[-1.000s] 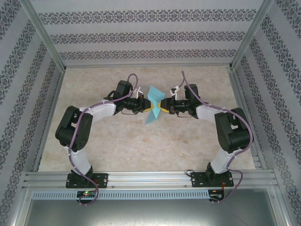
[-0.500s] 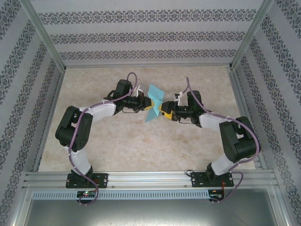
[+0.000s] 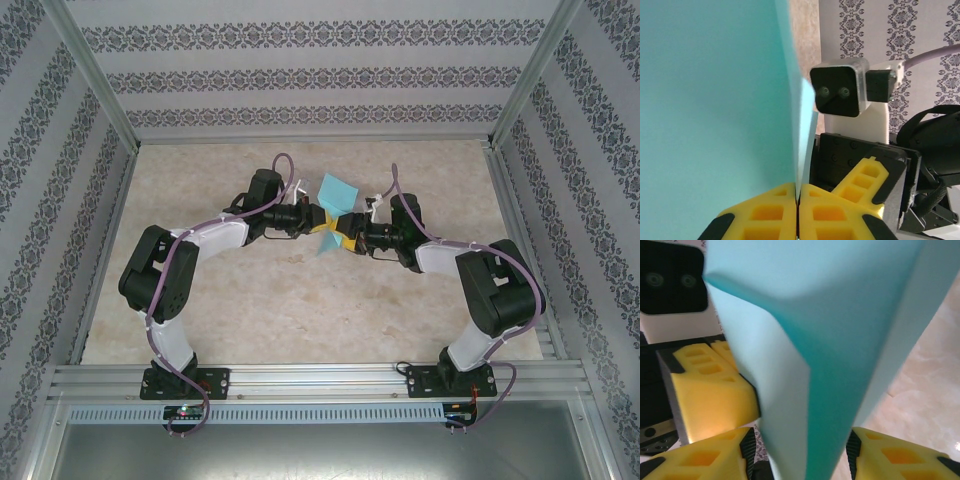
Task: Fold a paper plane with a square sheet of paper (pick it up from the middle)
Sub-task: Turn over the paper at the center of the table.
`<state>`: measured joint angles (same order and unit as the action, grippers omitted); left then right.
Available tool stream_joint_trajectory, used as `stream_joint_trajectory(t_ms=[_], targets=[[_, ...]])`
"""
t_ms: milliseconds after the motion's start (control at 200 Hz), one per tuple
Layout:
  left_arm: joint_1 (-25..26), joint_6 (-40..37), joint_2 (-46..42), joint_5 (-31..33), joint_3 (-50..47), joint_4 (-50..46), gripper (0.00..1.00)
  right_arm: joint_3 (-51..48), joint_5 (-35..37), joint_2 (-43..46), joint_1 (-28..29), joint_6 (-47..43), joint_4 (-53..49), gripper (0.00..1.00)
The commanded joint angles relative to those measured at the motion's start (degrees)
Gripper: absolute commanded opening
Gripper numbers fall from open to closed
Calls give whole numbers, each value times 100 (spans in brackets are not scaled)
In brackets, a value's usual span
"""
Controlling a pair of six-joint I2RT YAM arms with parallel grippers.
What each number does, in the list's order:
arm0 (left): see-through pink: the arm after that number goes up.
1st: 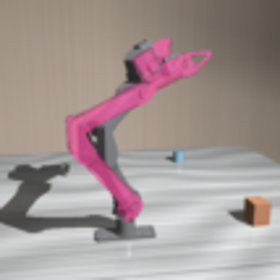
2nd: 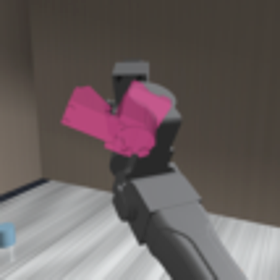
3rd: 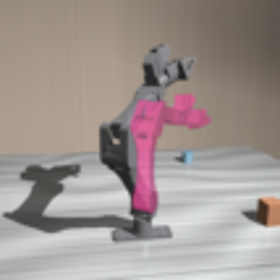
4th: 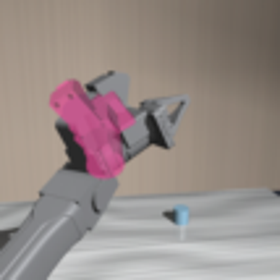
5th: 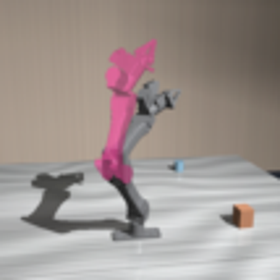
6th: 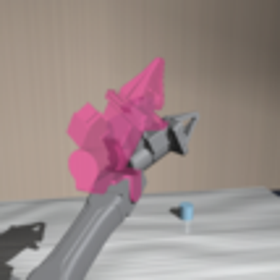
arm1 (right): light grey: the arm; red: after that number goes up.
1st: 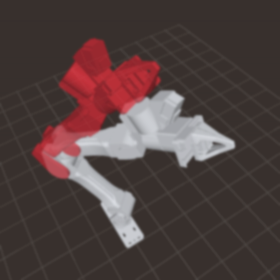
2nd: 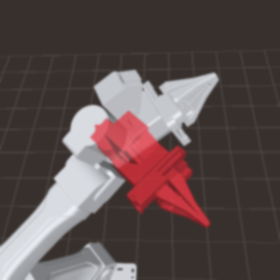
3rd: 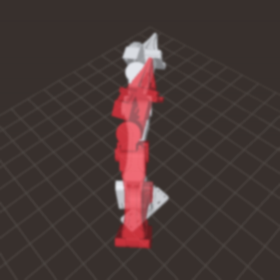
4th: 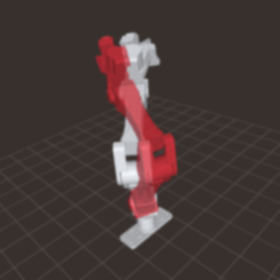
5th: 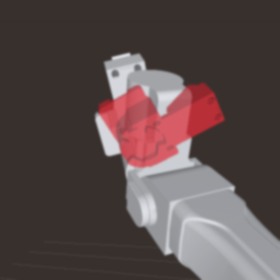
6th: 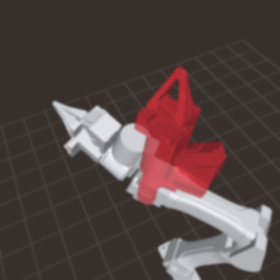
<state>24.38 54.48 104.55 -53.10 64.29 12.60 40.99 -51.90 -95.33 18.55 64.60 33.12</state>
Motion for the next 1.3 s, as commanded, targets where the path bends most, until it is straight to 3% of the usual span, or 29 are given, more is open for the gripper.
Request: stream_joint_trajectory(t_ms=[0,515,754,884,1019,1159,1294], targets=[[44,-69,39,1,-81,151,10,5,-10,39,36,103,254,48],[27,-209,87,11,-92,-17,20,22,22,208,-26,-159,-235,18],[27,-365,39,26,-15,-269,34,61,134,354,-81,-559,-846,11],[-9,-578,-5,57,112,-605,48,122,194,478,-132,-860,-1269,8],[-60,-1038,-121,195,266,-1240,58,339,519,711,-178,-1637,-2412,4],[-131,-1478,-336,342,415,-1907,64,881,1496,985,-169,-3054,-4570,0],[-189,-1938,-559,517,537,-2561,66,1551,3331,1168,1,-4205,-6514,0]])
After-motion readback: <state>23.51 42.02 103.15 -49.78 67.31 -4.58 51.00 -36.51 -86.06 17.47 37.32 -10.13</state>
